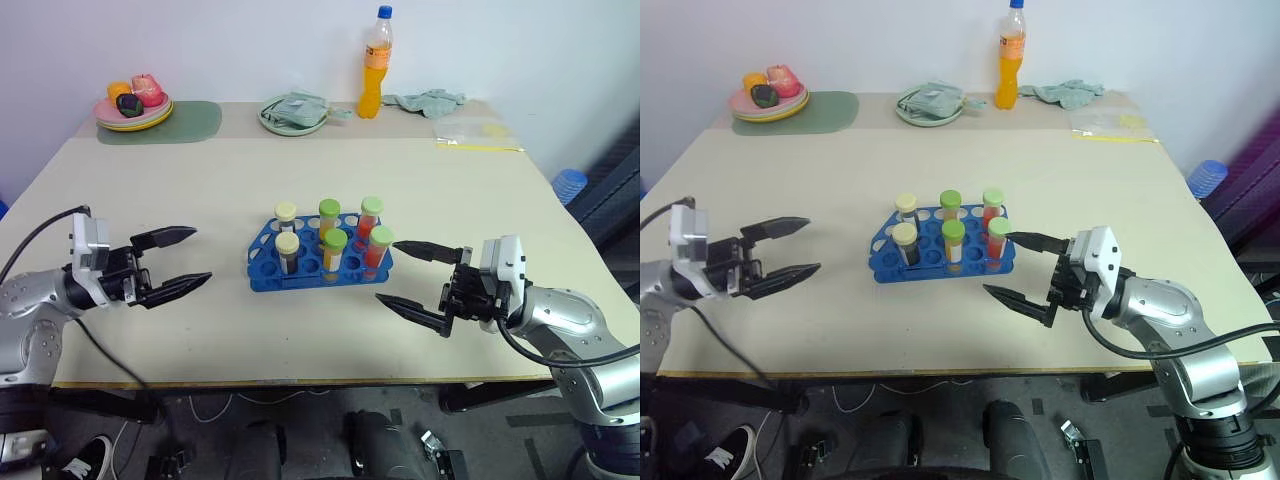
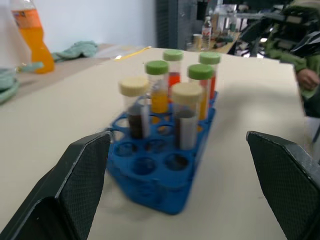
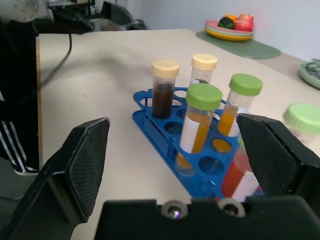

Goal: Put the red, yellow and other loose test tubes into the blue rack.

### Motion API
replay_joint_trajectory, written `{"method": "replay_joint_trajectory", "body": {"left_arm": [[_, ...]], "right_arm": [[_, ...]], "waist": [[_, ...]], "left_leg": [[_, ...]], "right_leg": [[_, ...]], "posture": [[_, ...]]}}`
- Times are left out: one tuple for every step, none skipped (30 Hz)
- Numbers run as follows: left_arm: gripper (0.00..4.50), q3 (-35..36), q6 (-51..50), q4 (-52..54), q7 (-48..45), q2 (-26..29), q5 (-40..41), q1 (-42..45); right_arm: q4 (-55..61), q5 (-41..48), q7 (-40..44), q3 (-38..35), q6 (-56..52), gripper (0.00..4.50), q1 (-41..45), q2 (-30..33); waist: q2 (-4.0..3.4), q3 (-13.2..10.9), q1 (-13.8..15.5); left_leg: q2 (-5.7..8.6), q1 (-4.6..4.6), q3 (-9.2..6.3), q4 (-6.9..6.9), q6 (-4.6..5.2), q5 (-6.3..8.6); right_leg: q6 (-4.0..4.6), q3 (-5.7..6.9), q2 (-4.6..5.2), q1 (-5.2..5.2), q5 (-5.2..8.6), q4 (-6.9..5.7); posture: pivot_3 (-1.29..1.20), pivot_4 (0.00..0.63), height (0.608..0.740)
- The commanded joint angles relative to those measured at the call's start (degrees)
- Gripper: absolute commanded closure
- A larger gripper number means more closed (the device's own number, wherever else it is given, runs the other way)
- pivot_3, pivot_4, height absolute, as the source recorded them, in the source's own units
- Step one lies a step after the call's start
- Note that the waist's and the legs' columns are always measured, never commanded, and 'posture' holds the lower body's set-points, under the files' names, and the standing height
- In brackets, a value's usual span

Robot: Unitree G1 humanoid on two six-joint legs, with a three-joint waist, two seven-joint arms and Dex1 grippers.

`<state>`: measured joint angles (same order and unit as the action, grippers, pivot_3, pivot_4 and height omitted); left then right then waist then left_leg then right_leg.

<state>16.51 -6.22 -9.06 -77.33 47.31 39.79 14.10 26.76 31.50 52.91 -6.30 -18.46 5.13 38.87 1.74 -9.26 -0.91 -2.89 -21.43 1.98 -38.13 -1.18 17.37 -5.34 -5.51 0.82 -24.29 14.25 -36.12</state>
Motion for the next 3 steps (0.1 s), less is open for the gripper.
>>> {"method": "replay_joint_trajectory", "body": {"left_arm": [[0.03,0.69,-0.04,-0.20,-0.13,0.28,-0.95,2.41],[0.03,0.62,-0.24,0.56,-0.01,0.06,-1.08,2.15],[0.03,0.44,-1.00,1.81,0.07,-0.09,-0.92,1.47]], "right_arm": [[-0.35,-1.51,-1.08,-1.11,2.38,0.00,0.99,-0.26],[-0.73,-1.97,-1.12,-0.60,2.80,0.00,1.54,-0.47],[-1.23,-2.09,-0.83,-0.08,3.07,0.00,2.20,-0.60]], "waist": [[0.00,0.00,-0.04],[0.00,0.00,-0.17],[0.00,0.00,-0.17]], "left_leg": [[0.00,0.00,0.00,0.00,0.00,0.00],[0.00,0.00,0.01,0.00,0.00,0.00],[0.00,0.01,0.03,0.00,0.00,0.00]], "right_leg": [[0.00,0.00,0.00,0.00,0.00,0.00],[0.00,0.00,0.00,0.00,0.00,0.00],[-0.01,-0.02,0.00,0.00,0.00,0.00]], "posture": [[0.00,0.150,0.740],[0.00,0.150,0.740],[0.00,0.150,0.740]]}}
